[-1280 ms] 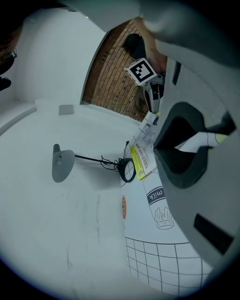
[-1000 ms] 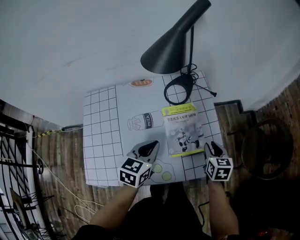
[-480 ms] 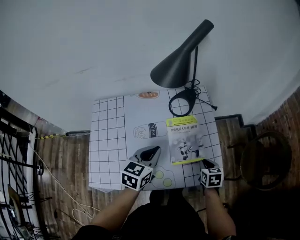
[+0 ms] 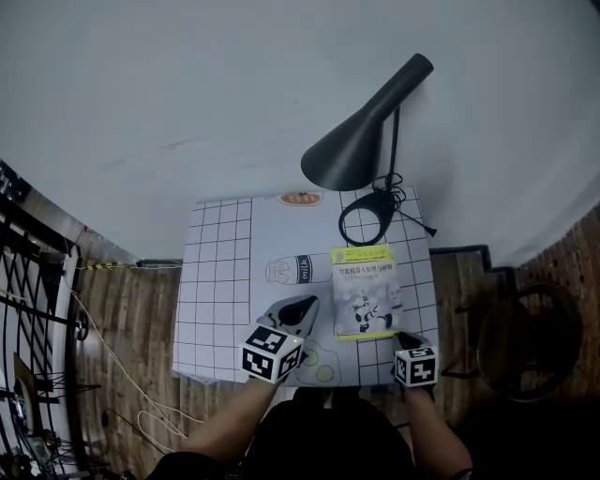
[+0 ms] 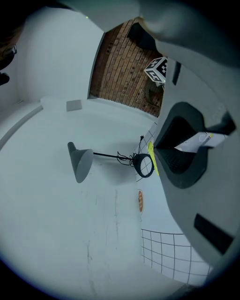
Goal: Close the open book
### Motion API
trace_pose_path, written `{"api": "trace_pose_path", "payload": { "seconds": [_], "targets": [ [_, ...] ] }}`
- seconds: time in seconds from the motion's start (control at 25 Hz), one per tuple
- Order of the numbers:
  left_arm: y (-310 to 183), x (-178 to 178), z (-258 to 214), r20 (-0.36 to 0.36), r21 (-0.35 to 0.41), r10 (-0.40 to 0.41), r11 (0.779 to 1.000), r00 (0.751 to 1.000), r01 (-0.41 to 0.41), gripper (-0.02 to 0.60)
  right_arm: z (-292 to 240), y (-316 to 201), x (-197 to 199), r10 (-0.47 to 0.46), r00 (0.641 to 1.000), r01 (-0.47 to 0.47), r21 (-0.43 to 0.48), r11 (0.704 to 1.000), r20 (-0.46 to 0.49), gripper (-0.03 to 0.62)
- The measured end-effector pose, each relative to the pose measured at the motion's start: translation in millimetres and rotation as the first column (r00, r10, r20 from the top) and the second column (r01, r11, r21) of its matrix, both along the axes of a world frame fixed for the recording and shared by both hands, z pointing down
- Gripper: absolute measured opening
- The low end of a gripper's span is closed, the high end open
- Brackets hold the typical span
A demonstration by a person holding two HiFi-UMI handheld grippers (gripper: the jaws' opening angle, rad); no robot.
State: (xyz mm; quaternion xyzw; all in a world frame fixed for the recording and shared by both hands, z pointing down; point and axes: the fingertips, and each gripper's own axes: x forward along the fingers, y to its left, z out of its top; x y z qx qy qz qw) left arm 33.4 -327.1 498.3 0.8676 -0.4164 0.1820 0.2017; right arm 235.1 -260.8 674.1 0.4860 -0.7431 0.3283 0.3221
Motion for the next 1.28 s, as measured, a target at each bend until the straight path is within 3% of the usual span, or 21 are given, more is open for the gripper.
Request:
{"api": "trace_pose_path", "payload": {
  "seconds": [0.24,0.48,0.8,0.96,1.28],
  "targets": [
    [2,10,-10,-0.023,0.032,-0.003,0.999,1.0,0.004,0.005,-29,-4,0,-0.017,1.0,0.016,0.063,0.998,0.025,0.037],
    [12,-2,-27,-0.047,0.054,0.018,0.998,0.999,-0.015,0.005,-68,-15,0,0.032,0.999,-0.037,0.141,0.989,0.037,0.037],
    [33,-40,-54,-0.082,0.094,0.038,0.995,0.996,-0.03,0.005,-136,-11,-37,0.041,0.994,-0.07,0.299,0.952,0.101,0.013],
    [48,-55,-55,-0.104,0.096,0.065,0.994,0.992,-0.055,0.005,-172,-8,-57,0.053,0.988,-0.107,0.386,0.917,0.148,0.011],
    [66,-67,-68,-0.1,0.141,0.071,0.988,0.992,-0.057,0.005,-212,20,-83,-0.029,0.981,-0.066,0.469,0.881,0.192,0.005]
  ]
}}
